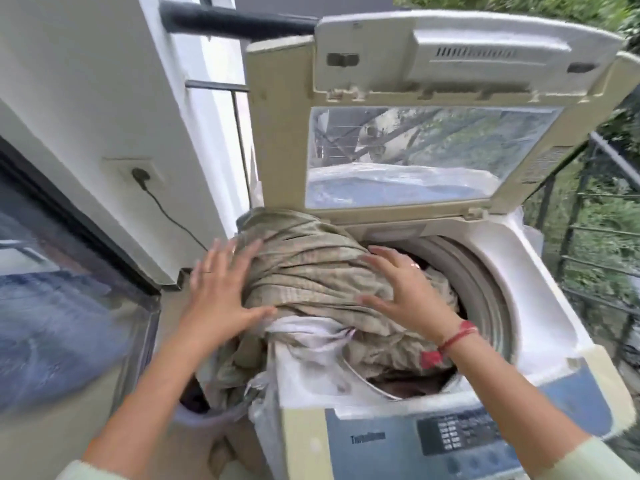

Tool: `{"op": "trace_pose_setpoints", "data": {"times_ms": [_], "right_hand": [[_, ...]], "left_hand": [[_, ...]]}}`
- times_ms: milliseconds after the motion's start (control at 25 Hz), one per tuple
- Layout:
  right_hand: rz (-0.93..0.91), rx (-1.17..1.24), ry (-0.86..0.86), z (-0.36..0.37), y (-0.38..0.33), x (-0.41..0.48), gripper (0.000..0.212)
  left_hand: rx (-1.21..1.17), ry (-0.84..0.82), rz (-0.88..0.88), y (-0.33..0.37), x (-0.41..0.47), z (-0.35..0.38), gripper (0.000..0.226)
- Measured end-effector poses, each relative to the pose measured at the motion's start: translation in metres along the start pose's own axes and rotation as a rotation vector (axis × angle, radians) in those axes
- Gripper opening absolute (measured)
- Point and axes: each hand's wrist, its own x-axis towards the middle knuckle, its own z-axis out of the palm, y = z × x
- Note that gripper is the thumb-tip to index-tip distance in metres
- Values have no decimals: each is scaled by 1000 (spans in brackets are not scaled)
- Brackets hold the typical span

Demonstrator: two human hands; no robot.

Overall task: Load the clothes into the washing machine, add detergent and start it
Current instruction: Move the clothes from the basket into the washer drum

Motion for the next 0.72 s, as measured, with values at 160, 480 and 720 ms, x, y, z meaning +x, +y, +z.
{"op": "trace_pose_setpoints", "data": {"times_ms": [160, 480, 720], "right_hand": [[44, -268, -274, 47, -111, 66, 117], [-65, -262, 88, 97, -133, 59, 41], [69, 166, 323, 29, -68, 11, 46]], "left_hand": [[-10, -359, -285, -101, 2, 42, 138], [-552, -110, -304, -69, 26, 104, 37], [-664, 425, -185, -4, -13, 56, 33]]}}
